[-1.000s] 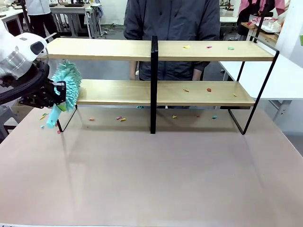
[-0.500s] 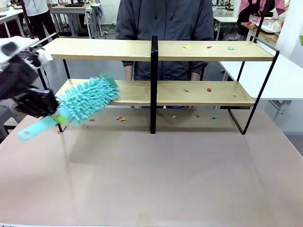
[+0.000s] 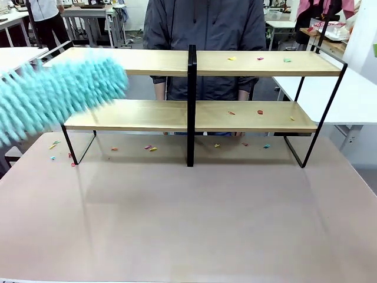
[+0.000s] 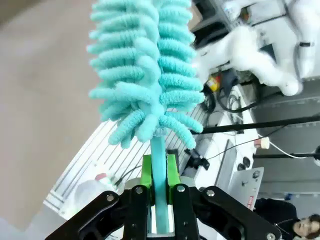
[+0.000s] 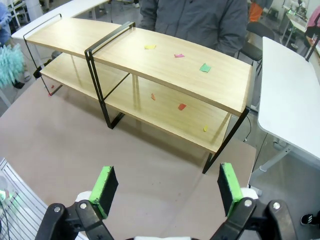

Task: Clean the shelves.
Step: Clean a randomly selected level of the Shelf with the Duster.

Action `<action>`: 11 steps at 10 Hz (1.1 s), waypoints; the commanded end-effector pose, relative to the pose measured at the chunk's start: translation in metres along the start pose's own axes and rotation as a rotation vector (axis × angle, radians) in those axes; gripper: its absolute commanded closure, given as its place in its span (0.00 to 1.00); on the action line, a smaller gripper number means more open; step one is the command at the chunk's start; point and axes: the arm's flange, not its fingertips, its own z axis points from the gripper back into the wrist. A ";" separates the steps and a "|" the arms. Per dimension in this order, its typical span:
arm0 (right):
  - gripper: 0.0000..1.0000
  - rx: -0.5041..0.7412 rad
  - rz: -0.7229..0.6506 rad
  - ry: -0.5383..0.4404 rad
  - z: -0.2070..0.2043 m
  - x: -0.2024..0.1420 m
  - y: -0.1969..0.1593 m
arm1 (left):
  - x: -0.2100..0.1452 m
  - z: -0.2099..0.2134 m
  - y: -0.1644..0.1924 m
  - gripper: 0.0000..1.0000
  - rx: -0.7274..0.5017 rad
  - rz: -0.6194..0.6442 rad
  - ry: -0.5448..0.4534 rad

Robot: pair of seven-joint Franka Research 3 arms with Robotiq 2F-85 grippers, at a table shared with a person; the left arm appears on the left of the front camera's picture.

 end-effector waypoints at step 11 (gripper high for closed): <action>0.00 0.003 -0.003 -0.001 0.000 0.000 -0.001 | 0.033 0.085 0.037 0.87 -0.138 -0.144 -0.170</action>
